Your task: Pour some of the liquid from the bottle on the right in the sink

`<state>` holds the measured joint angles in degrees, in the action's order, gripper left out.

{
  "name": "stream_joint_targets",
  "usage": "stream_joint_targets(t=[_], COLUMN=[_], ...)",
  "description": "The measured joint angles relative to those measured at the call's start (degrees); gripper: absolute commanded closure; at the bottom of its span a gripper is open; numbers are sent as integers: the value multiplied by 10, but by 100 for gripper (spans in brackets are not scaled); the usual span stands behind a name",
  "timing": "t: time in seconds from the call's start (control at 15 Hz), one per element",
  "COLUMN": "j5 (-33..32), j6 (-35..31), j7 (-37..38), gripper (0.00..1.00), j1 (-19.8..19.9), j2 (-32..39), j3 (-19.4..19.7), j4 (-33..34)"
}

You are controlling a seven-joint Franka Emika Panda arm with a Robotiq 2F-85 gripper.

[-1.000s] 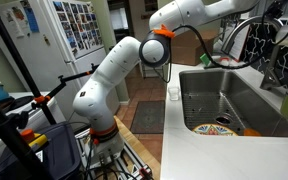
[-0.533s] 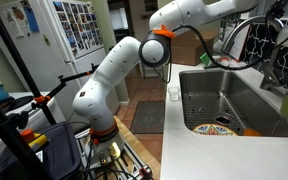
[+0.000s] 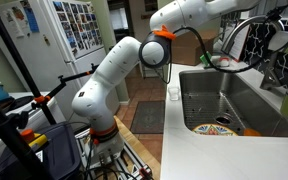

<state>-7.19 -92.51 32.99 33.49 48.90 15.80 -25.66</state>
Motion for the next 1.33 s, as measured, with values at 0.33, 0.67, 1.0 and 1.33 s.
stream_joint_targets(t=[0.33, 0.67, 1.0, 1.33], j5=[85, 167, 237, 265], j6=[55, 116, 164, 183], j7=[-4, -2, 32, 34], gripper=[59, 59, 34, 34], j1=[60, 131, 183, 198], j2=[-1, 4, 33, 49], j3=[-40, -82, -121, -148], j4=[-5, -6, -8, -7])
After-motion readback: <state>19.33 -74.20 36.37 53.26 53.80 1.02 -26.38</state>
